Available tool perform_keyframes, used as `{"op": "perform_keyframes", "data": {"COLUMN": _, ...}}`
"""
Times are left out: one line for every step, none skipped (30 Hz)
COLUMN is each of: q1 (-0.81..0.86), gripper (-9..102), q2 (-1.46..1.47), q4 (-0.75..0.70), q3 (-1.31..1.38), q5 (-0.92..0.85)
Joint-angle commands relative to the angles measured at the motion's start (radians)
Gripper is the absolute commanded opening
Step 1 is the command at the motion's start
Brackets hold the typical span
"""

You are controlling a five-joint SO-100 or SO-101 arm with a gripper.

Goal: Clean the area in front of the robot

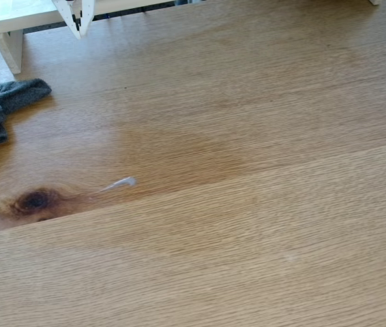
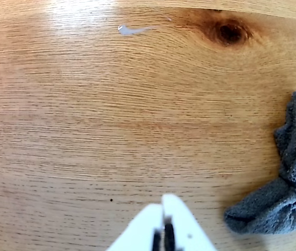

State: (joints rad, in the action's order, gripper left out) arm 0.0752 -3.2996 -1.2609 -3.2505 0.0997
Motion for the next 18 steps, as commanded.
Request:
{"op": "perform_keyframes", "data": {"q1": 0.156, "gripper": 0, "q2": -0.006, "q4": -0.005, "q3": -0.110, "q5": -0.002}}
{"op": "perform_keyframes", "data": {"q1": 0.147, "gripper": 0, "q2": -0.006, "q4": -0.005, "q3": -0.110, "q5": -0.002}}
{"op": "perform_keyframes", "data": {"q1": 0.135, "gripper": 0, "q2": -0.006, "q4": -0.005, "q3": -0.110, "q5": -0.002}}
{"op": "perform_keyframes", "data": {"q1": 0.112, "gripper": 0, "q2": -0.006, "q4": -0.005, "q3": -0.110, "q5": 0.002}}
{"op": "perform_keyframes", "data": {"q1": 0.106, "gripper": 0, "q2": -0.006, "q4": -0.005, "q3": -0.110, "q5": 0.002}}
{"op": "perform_keyframes", "data": {"q1": 0.106, "gripper": 0, "q2": -0.006, "q4": -0.005, "q3": -0.110, "q5": 0.002}}
{"op": "perform_keyframes", "data": {"q1": 0.115, "gripper": 0, "q2": -0.006, "q4": -0.005, "q3": -0.110, "q5": -0.002}}
{"op": "perform_keyframes", "data": {"q1": 0.132, "gripper": 0, "q2": -0.006, "q4": -0.005, "q3": -0.110, "q5": -0.003}}
{"op": "perform_keyframes", "data": {"q1": 0.155, "gripper": 0, "q2": -0.006, "q4": -0.005, "q3": -0.110, "q5": -0.003}}
{"op": "perform_keyframes", "data": {"q1": 0.179, "gripper": 0, "q2": -0.006, "q4": -0.005, "q3": -0.110, "q5": -0.003}}
{"op": "perform_keyframes", "data": {"q1": 0.198, "gripper": 0, "q2": -0.006, "q4": -0.005, "q3": -0.110, "q5": -0.003}}
{"op": "perform_keyframes", "data": {"q1": 0.209, "gripper": 0, "q2": -0.006, "q4": -0.005, "q3": -0.110, "q5": -0.003}}
{"op": "perform_keyframes", "data": {"q1": 0.212, "gripper": 0, "q2": -0.006, "q4": -0.005, "q3": -0.110, "q5": -0.003}}
{"op": "perform_keyframes", "data": {"q1": 0.218, "gripper": 0, "q2": -0.006, "q4": -0.005, "q3": -0.110, "q5": -0.003}}
{"op": "perform_keyframes", "data": {"q1": 0.227, "gripper": 0, "q2": -0.006, "q4": -0.005, "q3": -0.110, "q5": -0.003}}
{"op": "perform_keyframes", "data": {"q1": 0.233, "gripper": 0, "q2": -0.006, "q4": -0.005, "q3": -0.110, "q5": -0.005}}
{"op": "perform_keyframes", "data": {"q1": 0.232, "gripper": 0, "q2": -0.006, "q4": -0.005, "q3": -0.110, "q5": -0.011}}
{"op": "perform_keyframes", "data": {"q1": 0.232, "gripper": 0, "q2": -0.006, "q4": -0.005, "q3": -0.110, "q5": -0.037}}
